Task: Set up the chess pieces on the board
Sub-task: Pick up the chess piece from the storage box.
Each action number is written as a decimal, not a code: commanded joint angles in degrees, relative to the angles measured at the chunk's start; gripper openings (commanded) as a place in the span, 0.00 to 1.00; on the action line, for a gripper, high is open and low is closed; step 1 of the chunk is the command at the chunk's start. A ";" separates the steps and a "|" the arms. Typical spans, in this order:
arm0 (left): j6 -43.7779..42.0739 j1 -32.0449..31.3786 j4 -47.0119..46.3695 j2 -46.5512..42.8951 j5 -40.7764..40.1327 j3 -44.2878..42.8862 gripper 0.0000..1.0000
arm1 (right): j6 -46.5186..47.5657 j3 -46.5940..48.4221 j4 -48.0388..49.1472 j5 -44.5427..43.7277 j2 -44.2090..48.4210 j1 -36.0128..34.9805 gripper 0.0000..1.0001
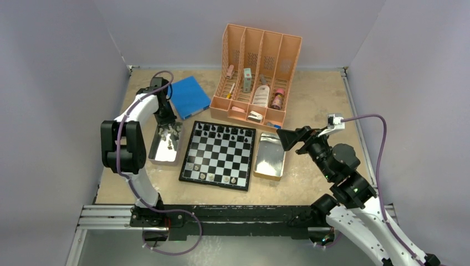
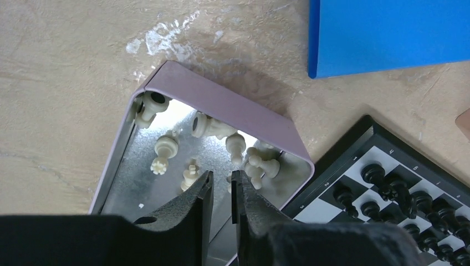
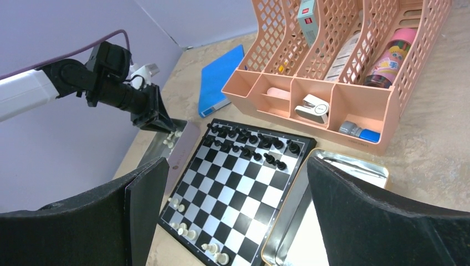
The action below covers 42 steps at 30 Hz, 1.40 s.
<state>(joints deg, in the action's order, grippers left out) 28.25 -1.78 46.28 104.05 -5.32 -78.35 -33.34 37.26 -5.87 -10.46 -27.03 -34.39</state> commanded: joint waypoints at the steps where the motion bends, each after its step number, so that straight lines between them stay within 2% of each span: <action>1: -1.56 0.33 -2.71 0.77 1.46 -1.43 0.17 | 0.63 0.38 3.26 1.14 0.32 -0.19 0.98; 23: -3.29 0.37 -2.87 4.98 4.51 -1.46 0.17 | 0.90 0.34 3.03 1.58 0.57 -0.16 0.97; 29: -2.62 0.38 -1.03 5.12 3.25 -2.34 0.09 | 0.95 0.52 2.72 1.58 0.40 -0.15 0.98; 37: -0.75 0.35 4.09 1.52 2.59 -4.54 0.06 | 0.82 0.19 3.05 1.58 0.28 -0.15 0.98; 42: -0.59 0.25 6.03 -4.16 6.88 -4.97 0.06 | 1.33 0.63 3.07 1.22 -0.70 -0.15 0.98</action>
<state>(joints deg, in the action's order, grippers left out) 26.65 -1.56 49.95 107.53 -1.45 -80.58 -33.28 37.26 -5.69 -9.41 -27.00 -34.39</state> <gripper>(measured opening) 0.084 0.973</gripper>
